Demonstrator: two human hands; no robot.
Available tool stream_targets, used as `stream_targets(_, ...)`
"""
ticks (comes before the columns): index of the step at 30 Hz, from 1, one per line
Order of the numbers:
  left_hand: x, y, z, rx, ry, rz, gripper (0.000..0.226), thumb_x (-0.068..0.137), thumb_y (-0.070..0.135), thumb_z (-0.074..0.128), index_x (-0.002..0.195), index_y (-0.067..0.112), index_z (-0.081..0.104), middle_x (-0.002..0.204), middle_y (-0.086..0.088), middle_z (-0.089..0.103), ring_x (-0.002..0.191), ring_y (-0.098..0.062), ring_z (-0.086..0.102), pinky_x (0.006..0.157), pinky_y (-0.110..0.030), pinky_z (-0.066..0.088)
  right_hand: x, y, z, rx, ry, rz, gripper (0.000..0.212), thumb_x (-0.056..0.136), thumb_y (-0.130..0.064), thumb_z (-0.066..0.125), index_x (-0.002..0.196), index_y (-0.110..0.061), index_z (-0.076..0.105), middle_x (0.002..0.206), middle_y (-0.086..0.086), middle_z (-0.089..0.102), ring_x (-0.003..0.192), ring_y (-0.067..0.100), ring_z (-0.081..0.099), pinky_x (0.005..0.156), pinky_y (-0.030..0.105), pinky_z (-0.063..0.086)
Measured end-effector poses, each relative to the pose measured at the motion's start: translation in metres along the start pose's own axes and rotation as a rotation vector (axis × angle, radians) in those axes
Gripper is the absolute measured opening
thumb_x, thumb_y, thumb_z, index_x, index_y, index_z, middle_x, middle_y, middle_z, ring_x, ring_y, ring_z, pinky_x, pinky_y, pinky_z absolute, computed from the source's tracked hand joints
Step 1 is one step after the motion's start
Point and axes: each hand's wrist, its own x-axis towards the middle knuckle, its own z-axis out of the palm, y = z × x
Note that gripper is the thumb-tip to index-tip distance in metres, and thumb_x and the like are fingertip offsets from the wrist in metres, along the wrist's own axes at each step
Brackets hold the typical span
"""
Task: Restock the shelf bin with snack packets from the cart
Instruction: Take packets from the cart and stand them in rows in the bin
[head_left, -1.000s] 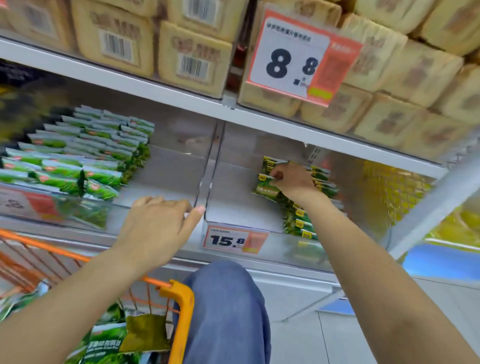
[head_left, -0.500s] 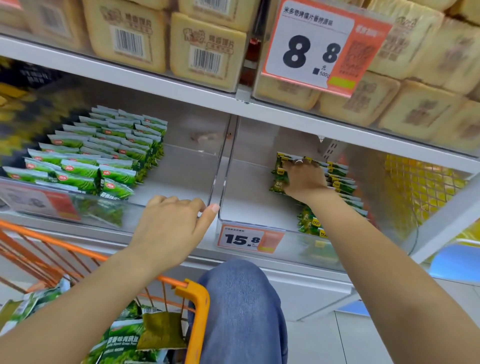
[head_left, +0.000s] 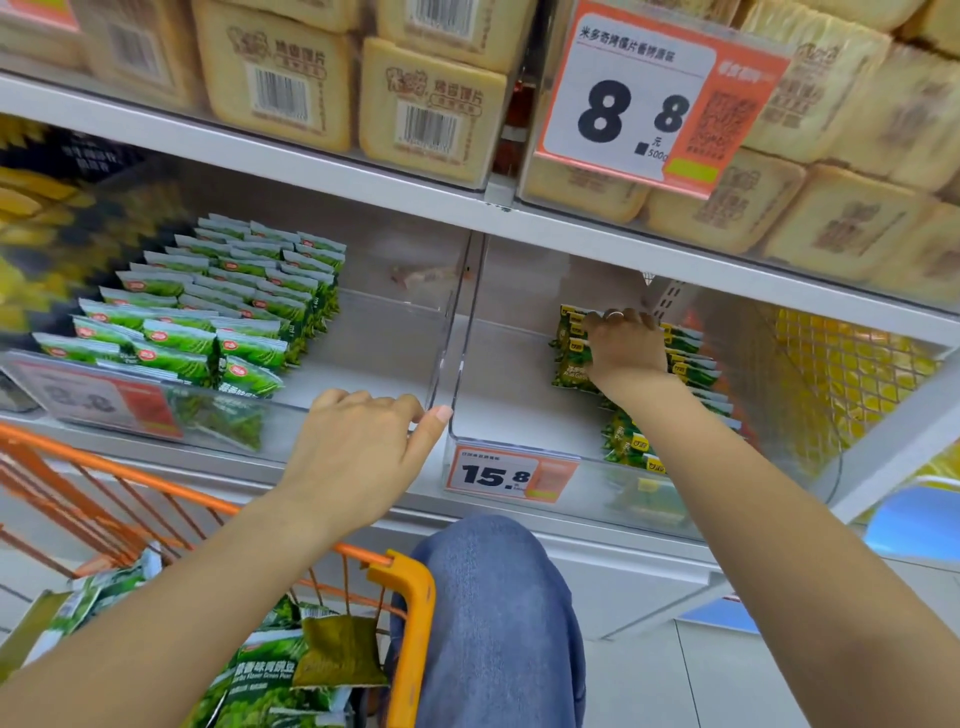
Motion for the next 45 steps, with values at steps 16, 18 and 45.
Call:
stream_targets(16, -0.134, -0.075, -0.099, -0.281, -0.242, 0.071, 0.028, 0.096, 0.033, 0.041, 0.106, 0.026, 0.066, 0.087, 0.007, 0.07, 0.082, -0.012, 0.065, 0.067, -0.029, 0.045, -0.198, -0.166, -0.144, 1.013, 0.326, -0.719, 0.021, 0.088, -0.037, 0.054, 0.09, -0.021, 0.069, 0.076, -0.007, 0.068, 0.073, 0.011, 0.064, 0.066, 0.033, 0.051)
stream_targets(18, -0.151, -0.087, -0.098, -0.032, -0.434, 0.116, 0.029, 0.1, 0.037, 0.037, 0.113, 0.03, 0.061, 0.095, 0.007, 0.07, 0.087, -0.015, 0.064, 0.061, -0.028, 0.037, -0.207, -0.181, -0.146, 0.643, -0.188, -0.935, 0.033, 0.087, -0.055, 0.051, 0.097, -0.025, 0.064, 0.088, -0.007, 0.067, 0.084, 0.017, 0.064, 0.068, 0.033, 0.05)
stream_targets(45, -0.146, -0.117, -0.106, -0.902, -0.298, -0.219, 0.053, 0.072, 0.051, 0.067, 0.058, 0.006, 0.043, 0.045, 0.009, 0.02, 0.045, -0.01, 0.019, 0.046, -0.024, 0.015, -0.164, -0.211, -0.169, 1.589, -0.564, -0.632, 0.024, 0.068, -0.025, 0.073, 0.088, -0.012, 0.07, 0.074, 0.001, 0.068, 0.064, 0.01, 0.062, 0.061, 0.02, 0.051)
